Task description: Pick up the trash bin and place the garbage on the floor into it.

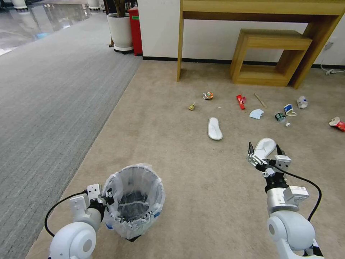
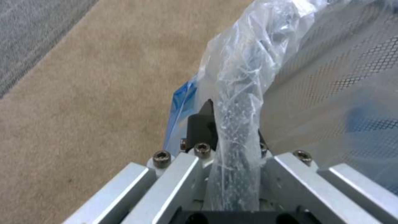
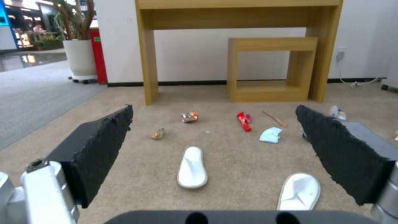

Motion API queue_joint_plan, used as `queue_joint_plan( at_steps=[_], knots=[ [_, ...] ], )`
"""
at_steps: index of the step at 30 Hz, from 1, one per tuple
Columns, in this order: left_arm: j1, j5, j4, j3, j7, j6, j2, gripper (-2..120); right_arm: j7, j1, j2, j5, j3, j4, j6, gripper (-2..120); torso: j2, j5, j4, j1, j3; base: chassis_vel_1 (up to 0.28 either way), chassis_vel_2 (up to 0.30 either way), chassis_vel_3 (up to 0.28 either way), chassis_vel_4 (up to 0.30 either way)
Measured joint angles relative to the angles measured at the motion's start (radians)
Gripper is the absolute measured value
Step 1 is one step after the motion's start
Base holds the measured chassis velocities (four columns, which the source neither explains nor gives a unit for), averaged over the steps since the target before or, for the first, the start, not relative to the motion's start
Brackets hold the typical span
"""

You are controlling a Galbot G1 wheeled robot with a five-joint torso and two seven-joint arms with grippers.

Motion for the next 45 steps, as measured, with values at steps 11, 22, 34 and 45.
queue_joint_plan(
  at_steps=[11,22,34,45],
  knots=[
    [-0.008,-0.044,-0.042,-0.029,-0.011,0.004,-0.006,1,-0.002,-0.009,0.005,-0.009,-0.003,0.006,-0.003,100,0.000,0.0000,0.0000,0.000,0.000,0.000,0.000,0.000,0.000],
    [-0.031,-0.132,-0.038,-0.047,-0.053,0.022,-0.014,1,-0.004,-0.020,0.004,-0.017,0.000,0.006,-0.003,100,0.000,-0.0001,0.0000,0.000,0.000,0.000,0.000,0.000,0.000],
    [-0.044,-0.263,-0.032,-0.077,-0.130,0.060,0.049,1,-0.006,-0.031,-0.004,-0.018,0.004,0.010,-0.004,100,0.000,-0.0001,-0.0001,0.000,0.000,0.000,0.000,0.000,0.000],
    [-0.054,-0.354,-0.035,-0.105,-0.177,0.077,0.082,1,-0.004,-0.051,-0.003,-0.031,0.003,0.031,-0.028,100,0.000,-0.0001,-0.0001,0.000,0.000,0.000,0.000,0.000,0.000]
  ],
)
